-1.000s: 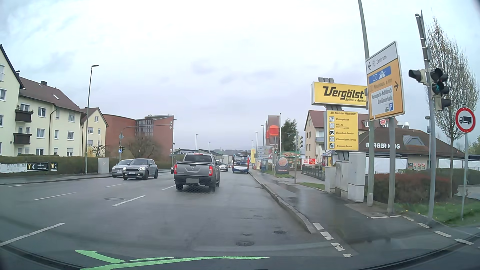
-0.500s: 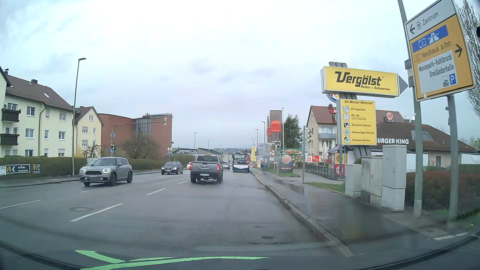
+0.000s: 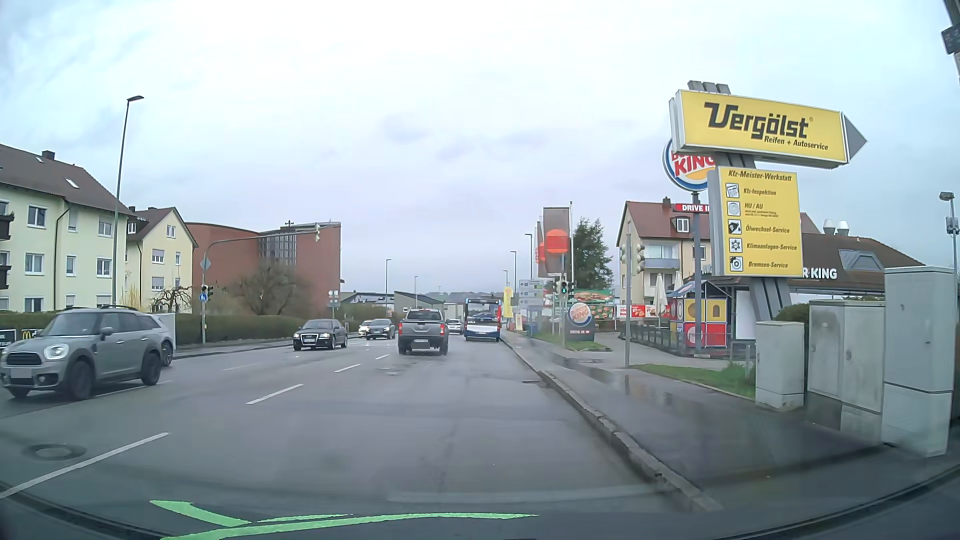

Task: Follow the waypoints while adhering to traffic rules and regulations

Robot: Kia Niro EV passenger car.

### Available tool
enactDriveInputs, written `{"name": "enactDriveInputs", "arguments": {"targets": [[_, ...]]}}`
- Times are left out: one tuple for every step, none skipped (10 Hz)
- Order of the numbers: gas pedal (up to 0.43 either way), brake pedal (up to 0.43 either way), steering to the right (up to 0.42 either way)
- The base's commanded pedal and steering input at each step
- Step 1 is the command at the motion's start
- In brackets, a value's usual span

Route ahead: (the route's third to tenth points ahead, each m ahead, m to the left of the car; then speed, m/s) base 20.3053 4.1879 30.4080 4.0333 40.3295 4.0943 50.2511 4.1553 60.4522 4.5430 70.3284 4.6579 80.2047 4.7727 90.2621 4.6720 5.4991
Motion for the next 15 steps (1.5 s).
{"name": "enactDriveInputs", "arguments": {"targets": [[0.047,0.0,0.002],[0.0,0.0,0.006],[0.0,0.0,0.004],[0.0,0.0,0.002],[0.0,0.0,0.002],[0.0,0.0,0.002],[0.0,0.0,0.003],[0.0,0.0,0.005],[0.0,0.0,0.005],[0.0,0.0,0.005],[0.0,0.0,0.005],[0.0,0.0,0.007],[0.0,0.0,0.007],[0.0,0.0,0.007],[0.0,0.0,0.007]]}}
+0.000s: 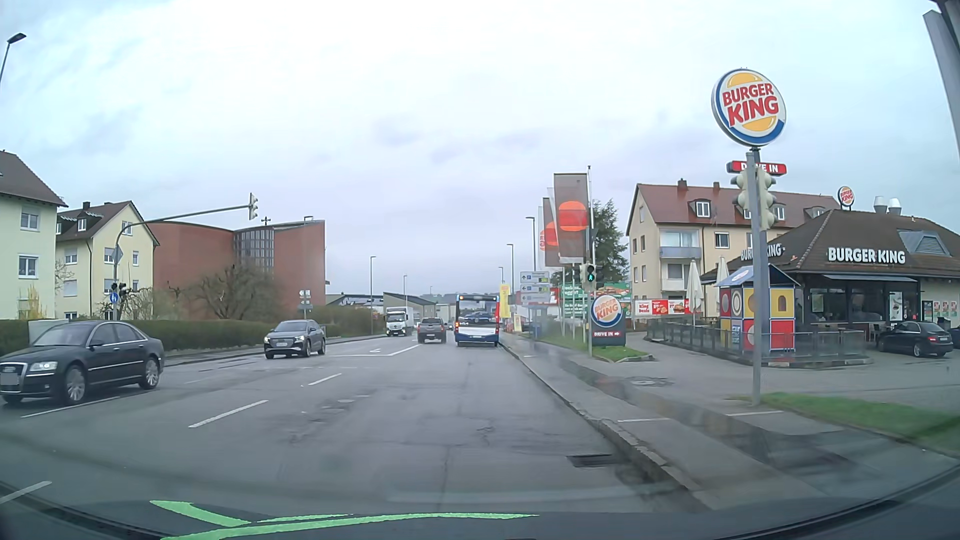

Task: Follow the waypoints while adhering to traffic rules and regulations

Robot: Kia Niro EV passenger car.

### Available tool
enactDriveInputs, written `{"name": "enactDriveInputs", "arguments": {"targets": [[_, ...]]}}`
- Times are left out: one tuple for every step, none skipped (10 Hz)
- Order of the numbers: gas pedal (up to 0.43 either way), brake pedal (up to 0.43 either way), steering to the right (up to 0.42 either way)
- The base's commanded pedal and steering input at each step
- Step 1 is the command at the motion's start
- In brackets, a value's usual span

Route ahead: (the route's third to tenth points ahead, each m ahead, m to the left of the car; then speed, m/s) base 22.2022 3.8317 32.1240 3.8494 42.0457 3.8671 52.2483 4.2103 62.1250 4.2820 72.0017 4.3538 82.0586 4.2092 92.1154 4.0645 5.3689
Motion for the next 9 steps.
{"name": "enactDriveInputs", "arguments": {"targets": [[0.0,0.0,0.006],[0.0,0.0,0.003],[0.0,0.0,0.003],[0.0,0.0,0.002],[0.0,0.0,0.001],[0.0,0.0,0.001],[0.0,0.0,-0.001],[0.0,0.006,-0.002],[0.0,0.012,-0.003]]}}
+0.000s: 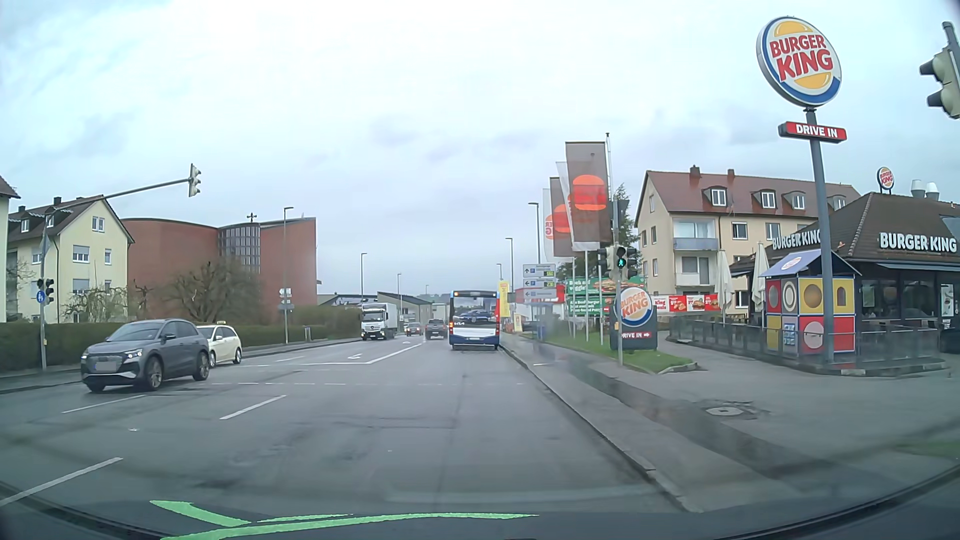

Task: Follow the waypoints while adhering to traffic rules and regulations

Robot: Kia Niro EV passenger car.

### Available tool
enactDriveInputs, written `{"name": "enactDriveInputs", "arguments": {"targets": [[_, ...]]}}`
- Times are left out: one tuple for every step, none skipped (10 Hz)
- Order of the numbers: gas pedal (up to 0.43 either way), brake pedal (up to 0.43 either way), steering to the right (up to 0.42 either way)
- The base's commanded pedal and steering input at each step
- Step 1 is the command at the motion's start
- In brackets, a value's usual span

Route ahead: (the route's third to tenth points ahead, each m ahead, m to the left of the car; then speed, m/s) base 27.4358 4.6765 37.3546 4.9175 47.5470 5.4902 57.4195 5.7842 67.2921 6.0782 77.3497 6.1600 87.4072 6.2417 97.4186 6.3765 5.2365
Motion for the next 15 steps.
{"name": "enactDriveInputs", "arguments": {"targets": [[0.0,0.012,-0.005],[0.0,0.024,-0.004],[0.0,0.037,-0.001],[0.0,0.03,-0.002],[0.0,0.03,-0.004],[0.0,0.03,-0.004],[0.0,0.03,-0.004],[0.0,0.037,-0.004],[0.0,0.037,-0.003],[0.0,0.037,-0.002],[0.0,0.037,-0.002],[0.0,0.037,-0.003],[0.0,0.037,-0.003],[0.0,0.037,-0.003],[0.0,0.037,-0.003]]}}
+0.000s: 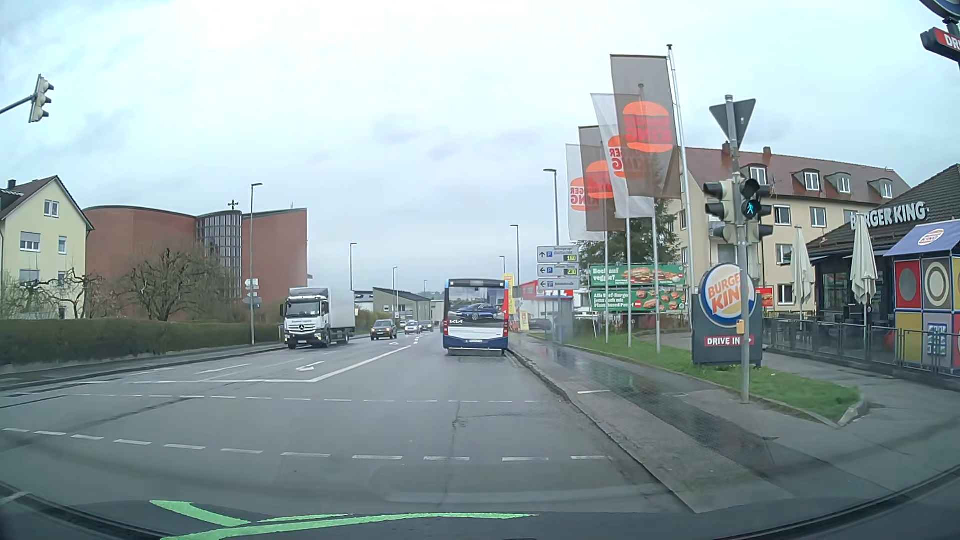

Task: Follow the waypoints while adhering to traffic rules and regulations

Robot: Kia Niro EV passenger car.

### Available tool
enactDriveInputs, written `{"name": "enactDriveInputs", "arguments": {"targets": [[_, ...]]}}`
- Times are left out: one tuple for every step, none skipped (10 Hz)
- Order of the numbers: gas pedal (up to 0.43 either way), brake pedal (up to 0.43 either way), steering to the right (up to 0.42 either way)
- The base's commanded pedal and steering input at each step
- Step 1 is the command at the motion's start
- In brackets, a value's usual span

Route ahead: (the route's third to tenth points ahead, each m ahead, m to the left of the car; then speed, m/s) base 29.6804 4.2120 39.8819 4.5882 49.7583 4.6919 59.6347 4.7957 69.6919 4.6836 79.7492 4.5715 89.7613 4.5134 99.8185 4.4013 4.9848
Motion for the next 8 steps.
{"name": "enactDriveInputs", "arguments": {"targets": [[0.0,0.037,-0.003],[0.0,0.055,-0.004],[0.0,0.061,-0.006],[0.0,0.061,-0.005],[0.0,0.061,-0.005],[0.0,0.055,-0.005],[0.0,0.061,-0.005],[0.0,0.061,-0.005]]}}
